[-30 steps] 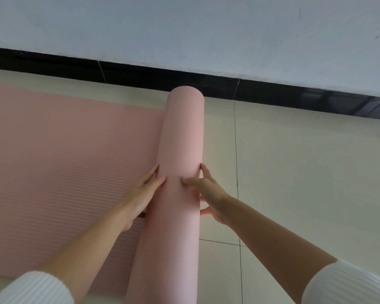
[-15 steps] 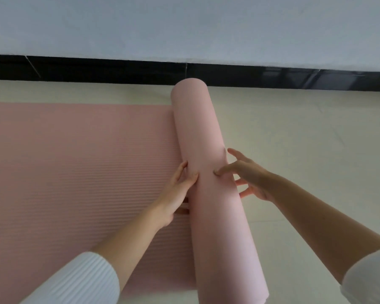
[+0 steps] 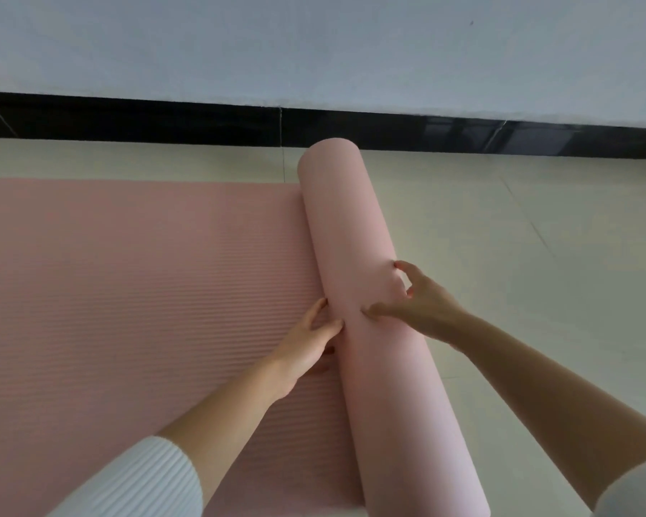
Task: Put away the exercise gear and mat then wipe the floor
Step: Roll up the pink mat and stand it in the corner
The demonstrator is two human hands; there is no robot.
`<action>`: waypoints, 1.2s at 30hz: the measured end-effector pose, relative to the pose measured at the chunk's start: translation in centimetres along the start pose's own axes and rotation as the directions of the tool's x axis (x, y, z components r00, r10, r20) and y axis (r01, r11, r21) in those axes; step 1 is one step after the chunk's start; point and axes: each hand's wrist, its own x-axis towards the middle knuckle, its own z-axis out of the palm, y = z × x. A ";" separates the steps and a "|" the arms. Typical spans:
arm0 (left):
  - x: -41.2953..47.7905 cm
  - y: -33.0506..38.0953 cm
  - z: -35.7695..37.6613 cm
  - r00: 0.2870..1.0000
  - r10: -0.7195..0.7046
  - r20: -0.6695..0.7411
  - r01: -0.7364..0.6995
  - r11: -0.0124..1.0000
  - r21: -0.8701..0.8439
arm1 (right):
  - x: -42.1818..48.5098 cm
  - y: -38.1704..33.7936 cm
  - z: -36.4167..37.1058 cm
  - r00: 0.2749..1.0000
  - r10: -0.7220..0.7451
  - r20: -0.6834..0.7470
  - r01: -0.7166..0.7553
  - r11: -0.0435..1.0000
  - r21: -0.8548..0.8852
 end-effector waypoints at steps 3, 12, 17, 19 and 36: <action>-0.5 -0.1 -1.2 0.991 0.049 -0.122 -0.047 0.999 0.019 | 0.3 -0.8 0.8 0.994 -0.089 -0.063 0.084 0.994 -0.072; -1.8 1.7 -3.5 0.988 0.040 -0.147 -0.065 0.984 -0.167 | -0.5 -3.4 2.2 0.988 -0.139 -0.072 0.146 0.985 0.092; -1.6 1.9 -5.0 0.995 0.029 -0.094 -0.031 0.999 -0.019 | 0.1 -3.7 2.9 0.989 -0.125 -0.080 0.128 0.991 0.036; -1.8 1.7 -5.4 0.993 0.026 -0.116 -0.026 1.000 0.000 | 0.2 -3.9 3.2 0.988 -0.137 -0.070 0.143 0.986 0.087; -5.8 0.3 -10.9 0.960 -0.154 -0.235 0.141 0.987 -0.074 | -0.5 -9.6 7.2 0.983 -0.178 0.046 0.155 0.938 0.311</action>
